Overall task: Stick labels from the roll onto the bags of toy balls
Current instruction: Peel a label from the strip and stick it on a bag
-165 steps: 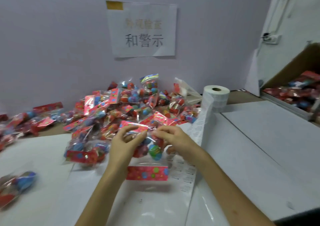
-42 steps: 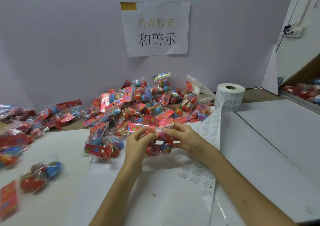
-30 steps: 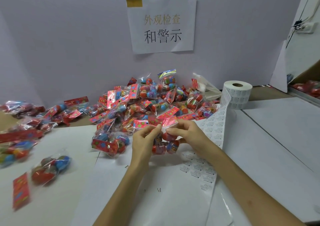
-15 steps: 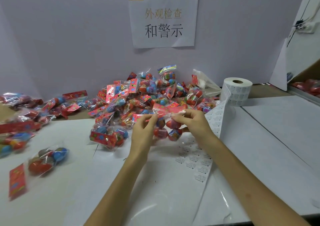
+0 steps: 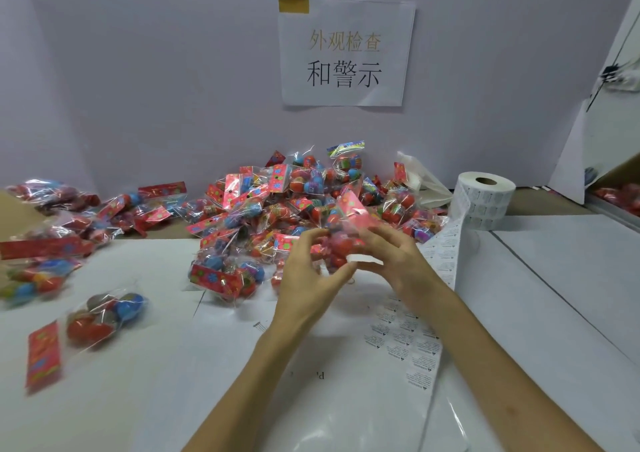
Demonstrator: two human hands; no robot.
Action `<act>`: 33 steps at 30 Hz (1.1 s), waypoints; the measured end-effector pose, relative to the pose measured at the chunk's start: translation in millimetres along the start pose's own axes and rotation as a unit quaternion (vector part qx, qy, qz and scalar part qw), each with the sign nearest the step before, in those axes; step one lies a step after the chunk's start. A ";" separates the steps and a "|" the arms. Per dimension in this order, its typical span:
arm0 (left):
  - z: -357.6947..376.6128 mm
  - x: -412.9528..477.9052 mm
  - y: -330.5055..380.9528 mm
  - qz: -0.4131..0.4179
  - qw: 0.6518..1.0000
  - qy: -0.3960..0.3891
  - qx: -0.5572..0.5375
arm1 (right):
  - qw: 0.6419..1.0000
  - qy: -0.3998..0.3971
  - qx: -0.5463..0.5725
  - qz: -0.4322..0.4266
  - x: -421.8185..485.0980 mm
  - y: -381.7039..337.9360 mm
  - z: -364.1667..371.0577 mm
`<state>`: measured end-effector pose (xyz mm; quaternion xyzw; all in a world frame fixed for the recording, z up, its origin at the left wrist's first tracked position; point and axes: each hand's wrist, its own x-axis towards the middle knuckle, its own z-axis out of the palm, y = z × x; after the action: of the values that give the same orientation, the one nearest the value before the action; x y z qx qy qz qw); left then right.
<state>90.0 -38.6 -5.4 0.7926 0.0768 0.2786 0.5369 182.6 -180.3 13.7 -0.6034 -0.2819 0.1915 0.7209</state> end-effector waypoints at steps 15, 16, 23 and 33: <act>-9.8 4.1 6.9 -0.185 0.963 0.041 -0.193 | 0.945 0.263 -0.183 -0.063 5.0 6.8 -18.2; -9.6 3.2 6.2 -0.167 0.969 0.042 -0.178 | 0.916 0.306 -0.239 -0.101 4.7 6.7 -19.4; -9.2 2.6 -3.3 -0.095 0.991 0.097 0.008 | 0.772 0.491 -0.396 -0.083 4.2 3.2 -44.2; -10.5 6.0 -6.7 -0.043 0.972 0.147 0.176 | 0.907 0.400 -0.081 0.103 7.6 2.0 -58.1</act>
<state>90.7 -24.8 -6.4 0.8207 0.2368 0.3511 0.3836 225.6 -219.6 6.5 -0.7115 0.0793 -0.0159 0.6980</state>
